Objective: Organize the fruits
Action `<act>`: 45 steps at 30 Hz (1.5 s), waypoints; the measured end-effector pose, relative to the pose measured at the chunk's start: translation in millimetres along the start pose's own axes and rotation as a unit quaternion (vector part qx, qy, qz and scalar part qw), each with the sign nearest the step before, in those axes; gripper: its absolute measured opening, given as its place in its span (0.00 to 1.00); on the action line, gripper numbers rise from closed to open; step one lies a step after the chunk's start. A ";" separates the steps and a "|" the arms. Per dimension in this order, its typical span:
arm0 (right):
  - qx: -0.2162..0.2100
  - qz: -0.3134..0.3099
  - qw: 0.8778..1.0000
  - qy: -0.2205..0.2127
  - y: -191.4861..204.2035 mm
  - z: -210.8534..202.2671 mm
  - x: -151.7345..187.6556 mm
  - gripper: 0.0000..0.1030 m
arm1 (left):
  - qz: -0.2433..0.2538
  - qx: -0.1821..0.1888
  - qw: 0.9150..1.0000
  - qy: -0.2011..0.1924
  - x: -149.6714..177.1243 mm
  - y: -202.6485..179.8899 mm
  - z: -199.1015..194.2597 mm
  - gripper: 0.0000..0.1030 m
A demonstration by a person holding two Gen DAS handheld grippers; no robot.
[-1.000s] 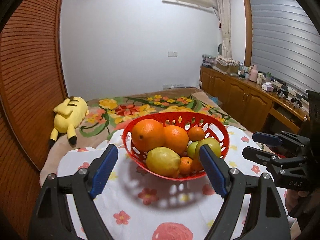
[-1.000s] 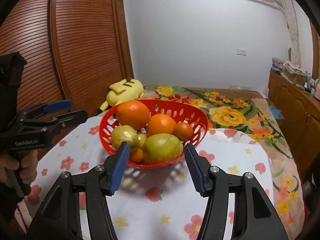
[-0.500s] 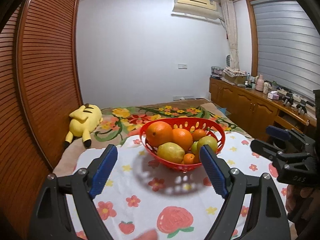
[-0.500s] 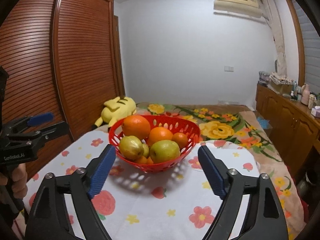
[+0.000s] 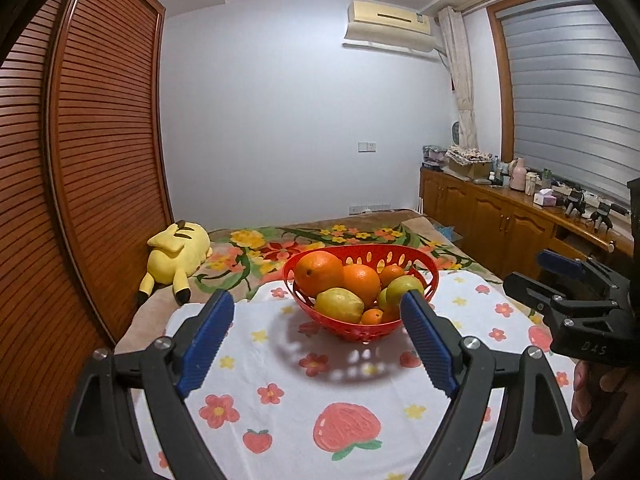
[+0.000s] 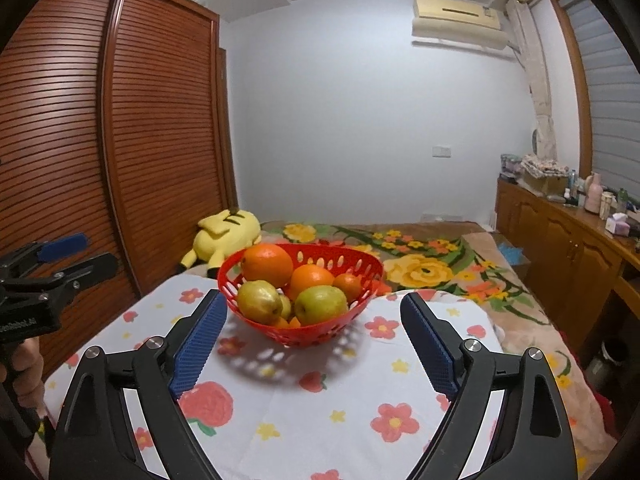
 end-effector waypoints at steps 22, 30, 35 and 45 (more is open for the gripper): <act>0.019 0.013 1.000 -0.006 -5.8 -20.7 11.2 0.88 | -0.010 -0.003 1.000 0.014 15.8 0.9 -4.3 0.84; 0.019 0.012 1.000 -0.006 -5.7 -20.7 11.0 0.88 | -0.010 -0.002 1.000 0.013 16.0 0.5 -3.2 0.84; 0.019 0.012 1.000 -0.006 -5.6 -20.9 12.1 0.88 | -0.012 -0.001 1.000 0.014 16.8 -0.1 -3.9 0.84; 0.018 0.012 1.000 -0.007 -4.8 -22.0 13.8 0.88 | -0.013 0.000 1.000 0.016 21.5 -2.1 -6.1 0.84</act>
Point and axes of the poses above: each gripper's, at about its wrist camera, not at the fingertips, and z roughly the way its jaws point, y to its left, x to its underside, the point moved 2 cm from there along z, roughly the way its jaws point, and after that the axes turned 2 degrees about -x, right-handed, at the moved point
